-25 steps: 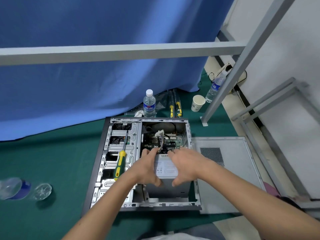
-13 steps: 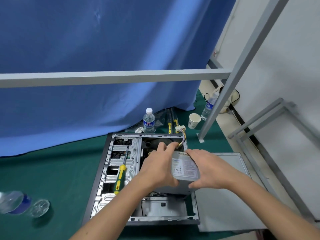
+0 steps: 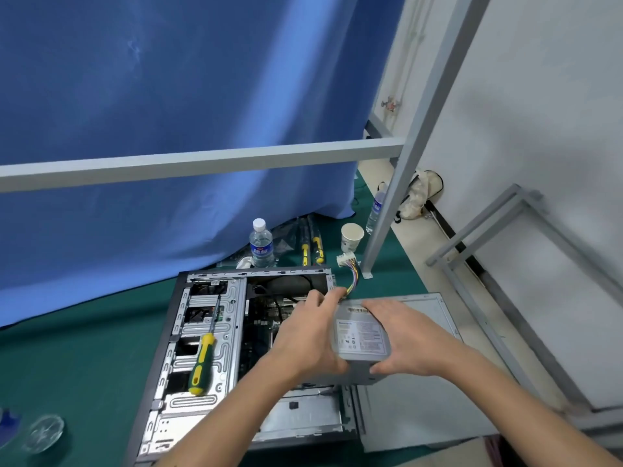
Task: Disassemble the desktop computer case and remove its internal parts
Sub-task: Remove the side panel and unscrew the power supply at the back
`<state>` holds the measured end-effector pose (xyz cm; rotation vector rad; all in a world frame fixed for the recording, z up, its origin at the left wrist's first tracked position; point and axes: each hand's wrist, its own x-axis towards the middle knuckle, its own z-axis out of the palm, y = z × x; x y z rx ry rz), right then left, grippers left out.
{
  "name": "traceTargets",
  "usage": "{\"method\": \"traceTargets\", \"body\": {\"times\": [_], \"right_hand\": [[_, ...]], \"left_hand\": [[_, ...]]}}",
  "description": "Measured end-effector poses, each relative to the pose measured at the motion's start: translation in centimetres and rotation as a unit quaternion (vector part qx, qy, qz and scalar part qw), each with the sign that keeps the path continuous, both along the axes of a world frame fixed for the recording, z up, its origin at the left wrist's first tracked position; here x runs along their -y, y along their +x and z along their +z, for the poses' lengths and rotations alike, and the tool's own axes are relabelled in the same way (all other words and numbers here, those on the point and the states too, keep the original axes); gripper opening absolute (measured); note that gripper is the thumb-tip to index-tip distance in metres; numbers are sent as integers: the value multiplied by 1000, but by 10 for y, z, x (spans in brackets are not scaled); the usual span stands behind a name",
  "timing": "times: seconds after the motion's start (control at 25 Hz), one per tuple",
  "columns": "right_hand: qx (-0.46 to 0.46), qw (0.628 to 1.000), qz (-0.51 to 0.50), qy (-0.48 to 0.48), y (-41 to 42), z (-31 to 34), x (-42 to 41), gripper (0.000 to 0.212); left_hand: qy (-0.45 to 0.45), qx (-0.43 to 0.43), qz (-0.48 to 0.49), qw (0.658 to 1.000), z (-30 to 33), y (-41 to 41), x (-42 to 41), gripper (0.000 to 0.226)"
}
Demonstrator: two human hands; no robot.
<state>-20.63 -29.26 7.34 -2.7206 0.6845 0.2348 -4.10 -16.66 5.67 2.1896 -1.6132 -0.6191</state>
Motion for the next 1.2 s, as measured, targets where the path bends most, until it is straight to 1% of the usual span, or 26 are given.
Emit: {"method": "traceTargets", "body": {"times": [0.08,0.12,0.2,0.28,0.36,0.44,0.52,0.56,0.64,0.68,0.76,0.8,0.88,1.0,1.08,1.2], "right_hand": [[8,1000,-8,15,-5,-3,4,113],[13,1000,-12,22,-7,-4,5,113],[25,999,-21,37,-13,-6,9,111],[33,998,-26,49,-18,-7,12,112],[31,998,-24,54,-20,-8,13,114],[33,997,-26,58,-21,-10,16,116],[33,997,-25,61,-22,-11,18,117],[33,997,-24,61,-23,-13,20,118],[36,997,-27,65,-26,-14,22,118],[36,997,-28,68,-27,-15,23,118],[33,996,-33,72,-30,-18,26,117],[30,996,-38,74,-32,-20,28,117],[25,995,-49,85,-36,-22,33,117],[19,991,-64,119,-44,-25,41,113],[28,984,-80,159,-51,-27,45,109],[73,967,-103,220,-65,-25,50,101]], "left_hand": [[0,-14,-20,1000,0,4,2,119],[-1,-38,-31,999,0,8,0,122],[-14,-141,-25,990,-4,20,-10,126],[-30,-236,18,971,-16,30,-24,127],[-39,-272,77,958,-30,35,-39,131],[-47,-289,134,947,-47,38,-49,140],[-27,-321,178,930,-62,41,-54,145],[-8,-342,182,922,-68,41,-54,146],[55,-384,143,911,-77,36,-51,145],[81,-396,112,908,-79,31,-47,139],[79,-388,88,914,-82,19,-38,125],[63,-380,95,918,-84,15,-33,119],[40,-387,107,915,-84,11,-23,109],[29,-379,90,921,-78,6,-13,91],[12,-362,90,928,-70,1,-10,91],[-49,-318,91,943,-44,-6,-7,96]]}}
